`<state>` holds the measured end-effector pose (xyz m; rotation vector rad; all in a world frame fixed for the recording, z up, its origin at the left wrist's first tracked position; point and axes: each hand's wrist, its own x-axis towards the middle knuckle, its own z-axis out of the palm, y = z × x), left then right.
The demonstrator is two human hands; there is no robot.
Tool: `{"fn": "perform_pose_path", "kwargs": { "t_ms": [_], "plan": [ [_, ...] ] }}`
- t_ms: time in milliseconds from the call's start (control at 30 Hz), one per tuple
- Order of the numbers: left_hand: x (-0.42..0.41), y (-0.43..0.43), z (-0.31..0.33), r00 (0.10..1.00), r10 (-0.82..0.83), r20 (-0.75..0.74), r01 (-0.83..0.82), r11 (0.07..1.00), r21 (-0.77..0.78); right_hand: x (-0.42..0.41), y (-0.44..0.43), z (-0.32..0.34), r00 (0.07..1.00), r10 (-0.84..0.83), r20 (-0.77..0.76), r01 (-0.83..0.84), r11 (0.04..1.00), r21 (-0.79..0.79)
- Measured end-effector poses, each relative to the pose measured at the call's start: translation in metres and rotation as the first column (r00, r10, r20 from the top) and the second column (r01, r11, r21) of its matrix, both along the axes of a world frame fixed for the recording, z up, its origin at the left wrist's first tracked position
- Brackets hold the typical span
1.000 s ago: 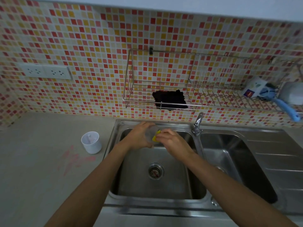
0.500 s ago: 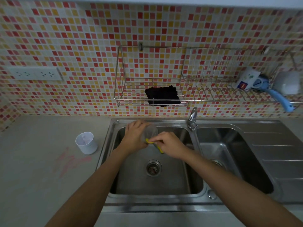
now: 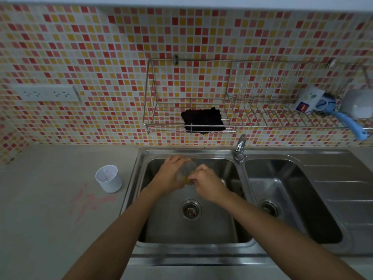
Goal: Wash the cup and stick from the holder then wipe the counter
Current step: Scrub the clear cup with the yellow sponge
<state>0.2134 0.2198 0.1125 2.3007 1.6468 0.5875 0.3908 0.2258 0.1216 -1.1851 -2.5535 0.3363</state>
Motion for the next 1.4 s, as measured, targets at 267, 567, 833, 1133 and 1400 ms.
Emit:
{"fn": "perform_pose_path", "kwargs": {
  "t_ms": [267,567,833,1133,1400],
  "plan": [
    [-0.004,0.009,0.02,0.998,0.002,0.064,-0.005,0.998,0.056,0.004,0.01,0.013,0.999,0.04,-0.02,-0.035,0.975,0.22],
    [-0.005,0.002,0.013,0.992,0.018,0.122,-0.014,0.999,-0.03,0.014,0.019,0.015,0.991,0.093,0.098,-0.118,0.949,0.293],
    [-0.013,0.0,0.015,0.987,0.014,0.16,0.0,0.996,-0.086,0.017,0.003,0.002,0.989,0.134,-0.058,-0.127,0.986,0.107],
    [-0.005,-0.007,0.018,0.945,0.062,0.321,-0.027,0.993,-0.113,0.024,0.013,0.014,0.976,0.218,-0.018,-0.196,0.909,0.369],
    [-0.008,-0.004,0.018,0.948,0.089,0.306,-0.094,0.996,0.002,0.011,0.012,0.011,0.982,0.177,-0.063,-0.167,0.976,0.143]
  ]
}}
